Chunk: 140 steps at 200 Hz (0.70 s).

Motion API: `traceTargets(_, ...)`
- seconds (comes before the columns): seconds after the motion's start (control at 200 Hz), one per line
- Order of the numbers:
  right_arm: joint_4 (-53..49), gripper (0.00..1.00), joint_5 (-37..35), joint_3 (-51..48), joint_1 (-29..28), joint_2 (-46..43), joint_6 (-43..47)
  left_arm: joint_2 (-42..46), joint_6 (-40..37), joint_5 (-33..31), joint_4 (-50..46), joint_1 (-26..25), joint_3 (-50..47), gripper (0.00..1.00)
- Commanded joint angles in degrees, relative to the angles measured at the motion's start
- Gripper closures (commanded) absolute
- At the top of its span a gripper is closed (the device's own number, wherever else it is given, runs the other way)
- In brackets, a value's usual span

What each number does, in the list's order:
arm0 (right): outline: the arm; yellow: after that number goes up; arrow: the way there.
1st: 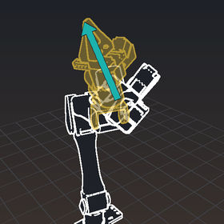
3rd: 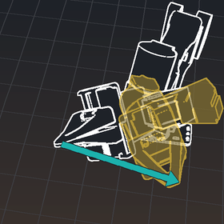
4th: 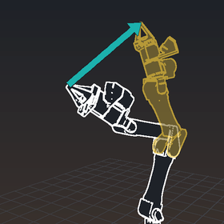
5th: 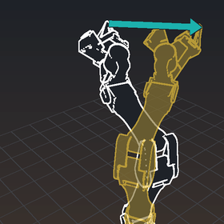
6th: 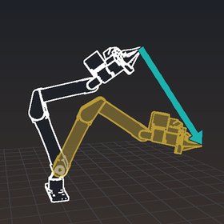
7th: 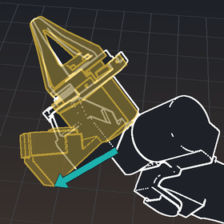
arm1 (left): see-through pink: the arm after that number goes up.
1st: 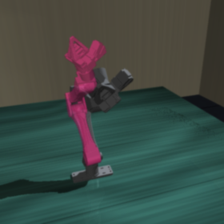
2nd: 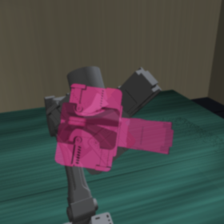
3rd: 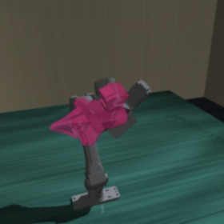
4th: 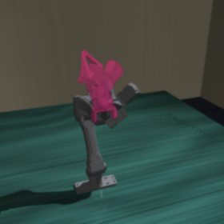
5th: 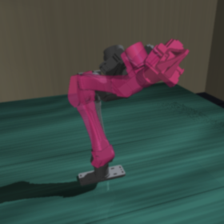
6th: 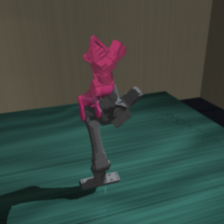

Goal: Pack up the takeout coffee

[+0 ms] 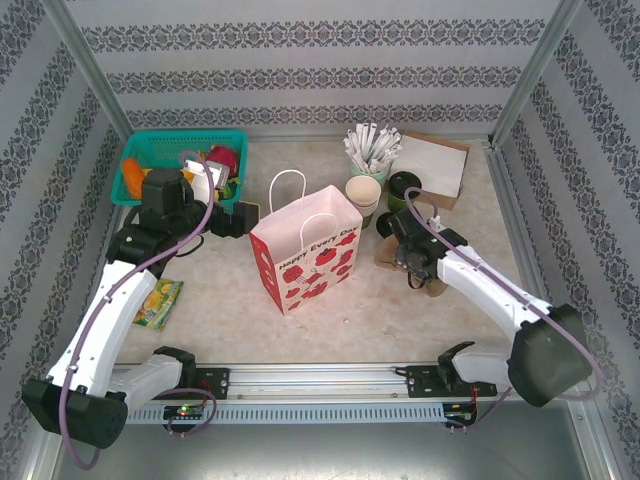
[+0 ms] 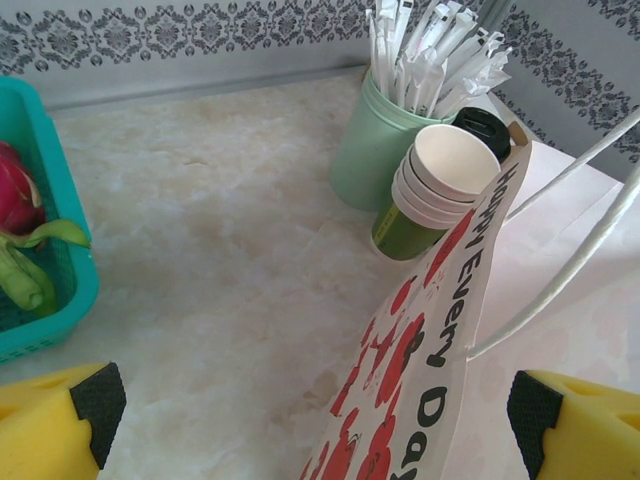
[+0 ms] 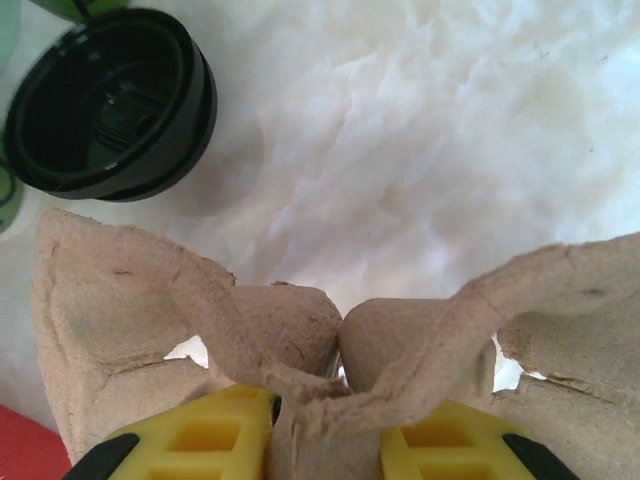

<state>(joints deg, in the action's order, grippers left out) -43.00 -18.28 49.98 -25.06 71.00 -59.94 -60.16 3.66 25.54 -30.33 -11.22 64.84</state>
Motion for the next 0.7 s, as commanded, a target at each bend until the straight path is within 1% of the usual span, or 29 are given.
traceTargets(0.0, -2.97, 0.76, -2.69, 4.36, 1.44, -4.41, 8.15, -0.72, 1.91, 5.06, 3.22, 0.74, 1.75, 0.0)
traceTargets(0.09, -3.66, 0.77, -0.32, 8.33, 2.76, -7.17, 13.81, -3.49, 3.8, 8.69, 1.35, 0.64, 5.47, 0.0)
traceTargets(0.18, -4.06, 0.77, 4.39, 12.91, 5.22, -9.27, 19.0, -6.26, 4.66, 12.42, -0.83, 0.53, 9.58, 0.0)
traceTargets(0.29, -3.61, 0.76, 15.65, 19.65, 8.76, -9.19, 24.88, -9.21, 4.61, 14.13, -2.8, -0.26, 13.54, 0.0)
traceTargets(0.425, -6.6, 0.76, 25.94, 30.62, 9.58, -4.72, 29.78, -12.31, 3.02, 16.17, -4.61, -2.0, 16.32, 0.03)
traceTargets(0.54, -9.46, 0.76, 33.56, 39.26, 9.68, -0.26, 31.28, -14.62, -1.37, 20.29, -7.76, -4.31, 18.56, 0.04)
traceTargets(0.585, -9.82, 0.76, 37.86, 41.97, 9.68, 1.28, 31.38, -15.35, -3.46, 19.99, -9.16, -5.14, 19.36, 0.04)
traceTargets(0.649, -9.95, 0.75, 43.29, 44.74, 9.59, 3.26, 30.69, -16.42, -4.81, 17.95, -10.04, -5.8, 20.35, 0.04)
traceTargets(0.694, -10.63, 0.75, 46.04, 46.42, 9.32, 4.58, 30.01, -17.29, -5.74, 17.57, -10.6, -5.87, 21.35, 0.07)
